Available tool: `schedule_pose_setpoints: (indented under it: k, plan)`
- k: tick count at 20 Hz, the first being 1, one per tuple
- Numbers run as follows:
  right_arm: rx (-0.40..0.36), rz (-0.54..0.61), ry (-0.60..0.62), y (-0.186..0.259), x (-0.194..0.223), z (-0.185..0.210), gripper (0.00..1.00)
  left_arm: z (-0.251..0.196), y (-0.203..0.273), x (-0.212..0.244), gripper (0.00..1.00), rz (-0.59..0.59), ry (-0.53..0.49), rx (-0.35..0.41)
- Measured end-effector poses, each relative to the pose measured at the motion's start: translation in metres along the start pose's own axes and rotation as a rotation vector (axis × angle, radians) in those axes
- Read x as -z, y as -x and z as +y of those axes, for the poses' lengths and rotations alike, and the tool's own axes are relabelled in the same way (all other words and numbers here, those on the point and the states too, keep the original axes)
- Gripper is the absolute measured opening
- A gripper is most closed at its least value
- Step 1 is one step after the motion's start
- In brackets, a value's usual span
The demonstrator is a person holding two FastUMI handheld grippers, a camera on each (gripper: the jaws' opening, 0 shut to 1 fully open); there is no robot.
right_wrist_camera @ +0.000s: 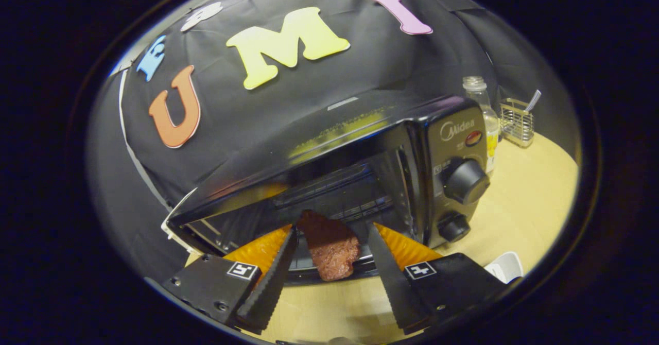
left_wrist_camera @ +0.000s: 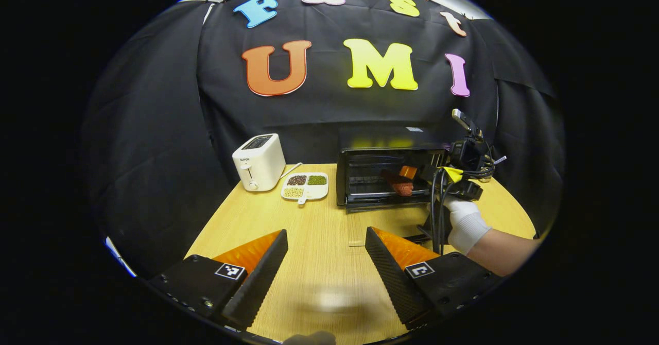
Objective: Open the electric oven with the left hand, put the food in, and close the electric oven.
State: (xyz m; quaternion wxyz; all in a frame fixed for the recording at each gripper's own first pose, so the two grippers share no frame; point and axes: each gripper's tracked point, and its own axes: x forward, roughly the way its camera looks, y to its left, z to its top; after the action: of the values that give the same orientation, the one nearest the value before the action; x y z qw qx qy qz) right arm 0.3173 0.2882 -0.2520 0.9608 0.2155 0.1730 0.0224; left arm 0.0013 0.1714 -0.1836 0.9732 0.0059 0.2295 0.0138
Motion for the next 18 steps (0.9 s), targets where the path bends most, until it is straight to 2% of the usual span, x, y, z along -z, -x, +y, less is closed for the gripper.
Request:
schedule_pose_setpoints:
  k: [3,8,10,12,18]
  plan:
    - [-0.029,0.008,0.111,0.042,-0.015,0.001,0.87,-0.006,0.003,-0.007,0.97,-0.03,-0.017,0.007]
    - [-0.055,-0.058,0.293,0.138,-0.063,-0.008,0.89,-0.023,0.003,-0.015,0.97,-0.077,-0.028,0.042]
    - [-0.067,-0.093,0.357,0.178,-0.084,-0.012,0.96,-0.032,-0.001,-0.015,0.97,-0.092,-0.028,0.059]
    - [-0.044,-0.141,0.441,0.209,-0.107,-0.028,0.98,-0.044,-0.008,-0.008,0.97,-0.089,-0.032,0.073]
    - [-0.041,-0.204,0.452,0.288,-0.151,-0.084,0.98,-0.1,-0.022,0.034,0.97,-0.011,-0.056,0.089]
